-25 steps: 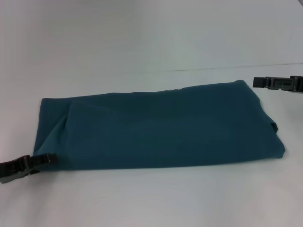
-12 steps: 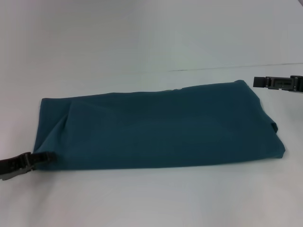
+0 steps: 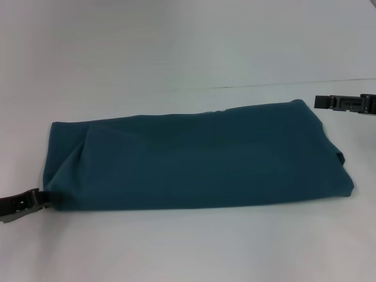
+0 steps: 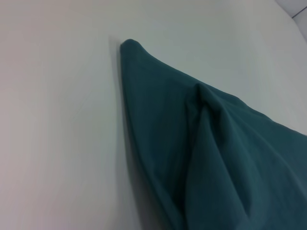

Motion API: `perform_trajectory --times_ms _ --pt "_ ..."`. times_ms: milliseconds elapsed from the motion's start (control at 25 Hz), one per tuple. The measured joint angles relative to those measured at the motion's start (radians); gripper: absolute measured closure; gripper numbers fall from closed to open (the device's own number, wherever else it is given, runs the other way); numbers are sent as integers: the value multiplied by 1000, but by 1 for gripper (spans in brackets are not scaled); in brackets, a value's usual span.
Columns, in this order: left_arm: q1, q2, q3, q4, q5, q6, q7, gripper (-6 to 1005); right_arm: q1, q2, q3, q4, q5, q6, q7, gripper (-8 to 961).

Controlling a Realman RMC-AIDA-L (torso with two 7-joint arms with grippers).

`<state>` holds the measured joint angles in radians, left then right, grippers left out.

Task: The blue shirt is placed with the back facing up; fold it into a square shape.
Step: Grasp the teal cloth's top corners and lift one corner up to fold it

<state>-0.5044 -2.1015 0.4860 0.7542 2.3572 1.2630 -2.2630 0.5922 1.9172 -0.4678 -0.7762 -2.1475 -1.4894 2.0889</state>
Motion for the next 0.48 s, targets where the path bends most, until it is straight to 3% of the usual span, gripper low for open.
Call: perform_trajectory --times_ms 80,200,400,480 --pt "1 0 0 0 1 -5 0 599 0 0 0 0 0 0 -1 38" --pt "4 0 0 2 1 -6 0 828 -1 4 0 0 0 0 -1 39" --pt "9 0 -7 14 0 2 10 981 -3 14 0 7 0 3 -15 40" --pt "12 0 -8 22 -2 5 16 979 -4 21 -2 8 0 9 -16 41"
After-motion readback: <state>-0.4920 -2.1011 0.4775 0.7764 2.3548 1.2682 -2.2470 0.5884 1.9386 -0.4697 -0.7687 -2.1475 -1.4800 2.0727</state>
